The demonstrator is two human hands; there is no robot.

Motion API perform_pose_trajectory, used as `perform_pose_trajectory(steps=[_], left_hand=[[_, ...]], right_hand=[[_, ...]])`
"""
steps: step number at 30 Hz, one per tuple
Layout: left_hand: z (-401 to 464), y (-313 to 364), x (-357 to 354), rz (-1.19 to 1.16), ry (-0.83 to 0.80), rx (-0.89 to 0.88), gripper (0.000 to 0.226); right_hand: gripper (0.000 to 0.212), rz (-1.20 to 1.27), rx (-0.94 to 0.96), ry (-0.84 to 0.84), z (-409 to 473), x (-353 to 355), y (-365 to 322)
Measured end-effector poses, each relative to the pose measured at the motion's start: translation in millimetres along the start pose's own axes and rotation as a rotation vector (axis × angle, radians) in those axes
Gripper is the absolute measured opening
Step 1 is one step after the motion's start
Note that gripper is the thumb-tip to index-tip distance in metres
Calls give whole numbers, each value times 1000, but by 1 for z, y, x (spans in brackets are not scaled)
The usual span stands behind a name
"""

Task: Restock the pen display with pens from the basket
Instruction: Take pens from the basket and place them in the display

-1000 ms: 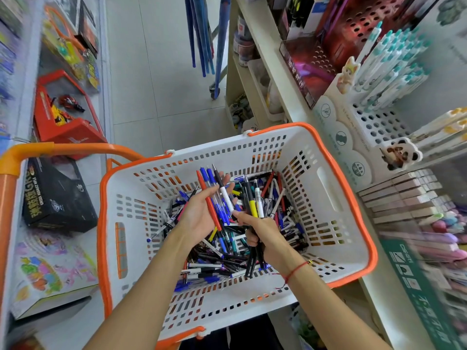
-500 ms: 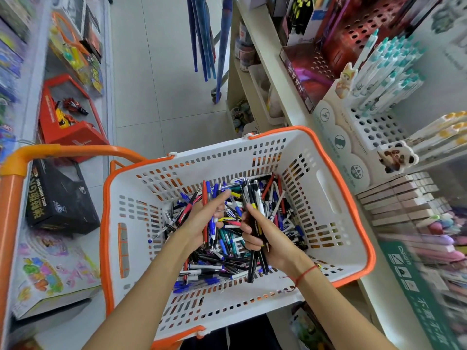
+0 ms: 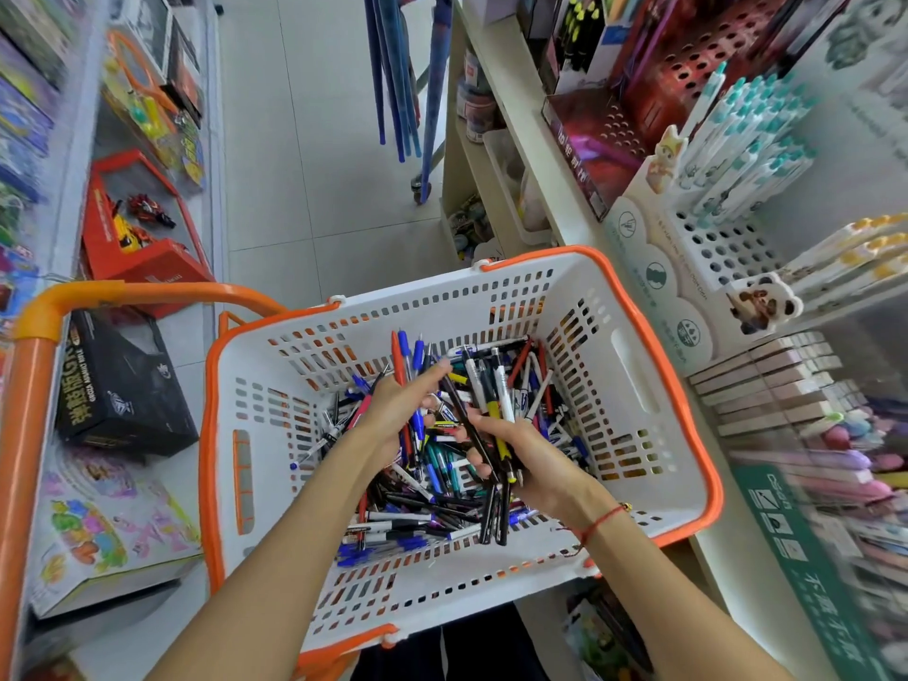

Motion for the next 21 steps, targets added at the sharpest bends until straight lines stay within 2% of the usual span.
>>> perform_pose_trajectory(steps=[5,7,11,12,14,16,17,19,21], left_hand=[[-11,-8,-11,92,-63,95,70],[-14,-12,-11,106,-39,116,81],[-3,-8,0,42,35,133,84],[0,-6,2,-47,44,142,76],[1,-4,6,-190,47,166,45],[3,-7,6,-270,43,166,30],[4,-8,7,-248,47,122,29],[7,-8,11,-14,100,18,35],[9,-1,14,149,75,0,40]], right_hand=[[26,-74,27,11,-1,-5,-4],[29,-107,-23,2,-2,-6,-5],[26,-161,-140,-11,-7,6,-4],[27,-173,-152,-24,-7,8,-4],[29,-181,-168,-65,-7,11,-5],[30,-195,-179,-118,-6,13,-8],[29,-215,-186,-144,-5,14,-11],[27,-303,-210,-173,-3,18,-17],[26,-463,-260,-171,-2,20,-26]])
Point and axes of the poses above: each hand's wrist, its own z-axis towards the middle knuckle, its own x-axis out of the back of the hand, y = z × x, the point moved 2 cm from there along z, towards the middle knuckle, and after that the axes turned 11 degrees about -x, right-handed, at the moved point
